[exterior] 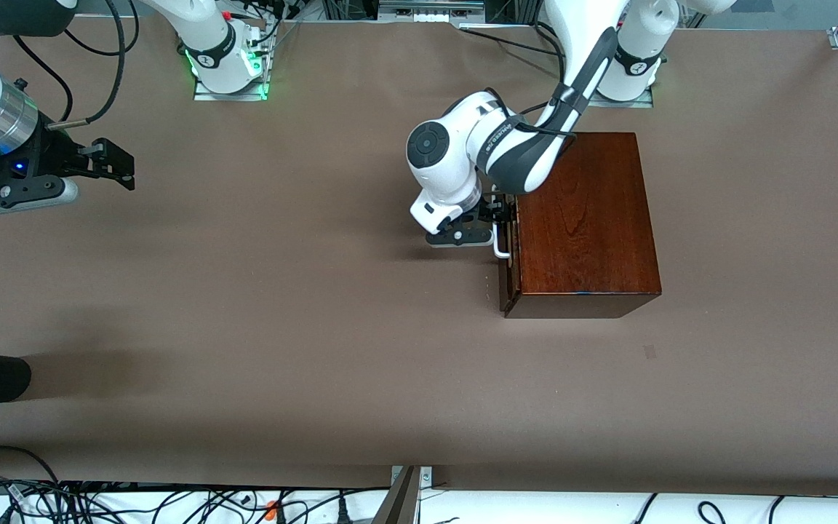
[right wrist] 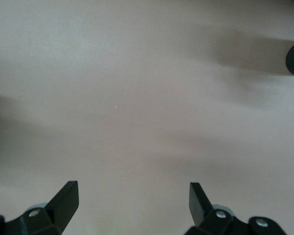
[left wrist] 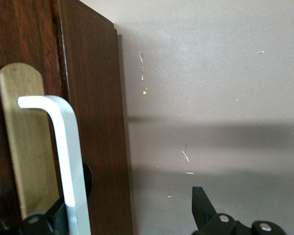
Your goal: Open drawer, take yellow block, close drawer
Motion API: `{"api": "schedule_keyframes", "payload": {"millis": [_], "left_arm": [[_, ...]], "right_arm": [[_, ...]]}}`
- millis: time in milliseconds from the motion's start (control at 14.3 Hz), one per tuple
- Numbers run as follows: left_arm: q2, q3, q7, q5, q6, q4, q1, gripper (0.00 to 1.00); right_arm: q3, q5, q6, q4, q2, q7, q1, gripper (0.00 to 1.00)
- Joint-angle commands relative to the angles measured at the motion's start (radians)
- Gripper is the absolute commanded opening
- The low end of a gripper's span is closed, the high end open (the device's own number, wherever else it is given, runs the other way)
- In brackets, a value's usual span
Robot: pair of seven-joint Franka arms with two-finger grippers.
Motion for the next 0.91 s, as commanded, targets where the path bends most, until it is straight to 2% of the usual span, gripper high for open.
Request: {"api": "schedule_keyframes", "payload": {"millis": [0,140,420,839], "left_arm": [[-0.003,-0.002,-0.033,-0.010,0.024,0.012,-0.029,1.00],[-0.003,-0.004,-0.033,-0.061,0.067,0.013,-0.032,1.00],[0.005,-0.004,-0.039,-0.084,0.110,0.026,-0.044,1.00],[0.031,-0.006,-0.041,-0.134,0.119,0.061,-0.076,1.00]], "right_arm": [[0.001,0.011,-0.017,0.015,0.003,0.011,-0.010,1.00],[0.001,0.011,-0.017,0.015,0.003,0.011,-0.009,1.00],[0.000,0.011,-0.017,0.011,0.003,0.011,-0.011,1.00],[-0.005,0.011,-0.017,0.011,0.003,0.013,-0.011,1.00]]}}
